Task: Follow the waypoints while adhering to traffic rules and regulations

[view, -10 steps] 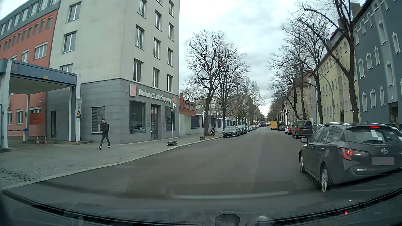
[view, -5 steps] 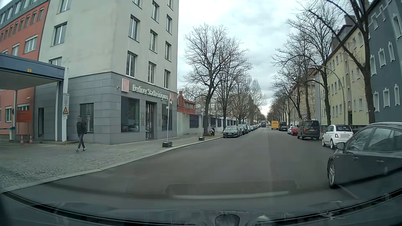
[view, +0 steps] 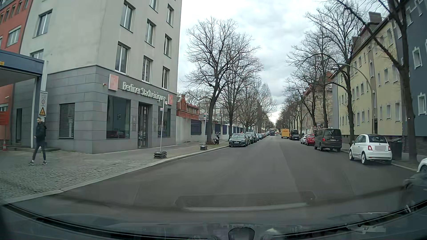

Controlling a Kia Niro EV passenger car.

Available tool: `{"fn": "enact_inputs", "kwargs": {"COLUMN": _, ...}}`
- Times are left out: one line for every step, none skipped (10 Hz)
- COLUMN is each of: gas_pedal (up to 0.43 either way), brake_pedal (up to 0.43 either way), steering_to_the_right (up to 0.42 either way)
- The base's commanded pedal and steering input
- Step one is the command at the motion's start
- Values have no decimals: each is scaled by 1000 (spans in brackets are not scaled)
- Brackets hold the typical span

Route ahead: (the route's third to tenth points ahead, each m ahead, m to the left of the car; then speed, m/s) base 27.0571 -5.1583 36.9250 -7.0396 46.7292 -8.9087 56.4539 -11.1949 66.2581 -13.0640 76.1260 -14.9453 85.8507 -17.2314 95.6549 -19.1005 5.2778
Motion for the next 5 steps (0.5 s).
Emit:
{"fn": "enact_inputs", "kwargs": {"gas_pedal": 197, "brake_pedal": 12, "steering_to_the_right": 105}}
{"fn": "enact_inputs", "kwargs": {"gas_pedal": 189, "brake_pedal": 12, "steering_to_the_right": 108}}
{"fn": "enact_inputs", "kwargs": {"gas_pedal": 189, "brake_pedal": 12, "steering_to_the_right": 110}}
{"fn": "enact_inputs", "kwargs": {"gas_pedal": 189, "brake_pedal": 12, "steering_to_the_right": 112}}
{"fn": "enact_inputs", "kwargs": {"gas_pedal": 177, "brake_pedal": 12, "steering_to_the_right": 114}}
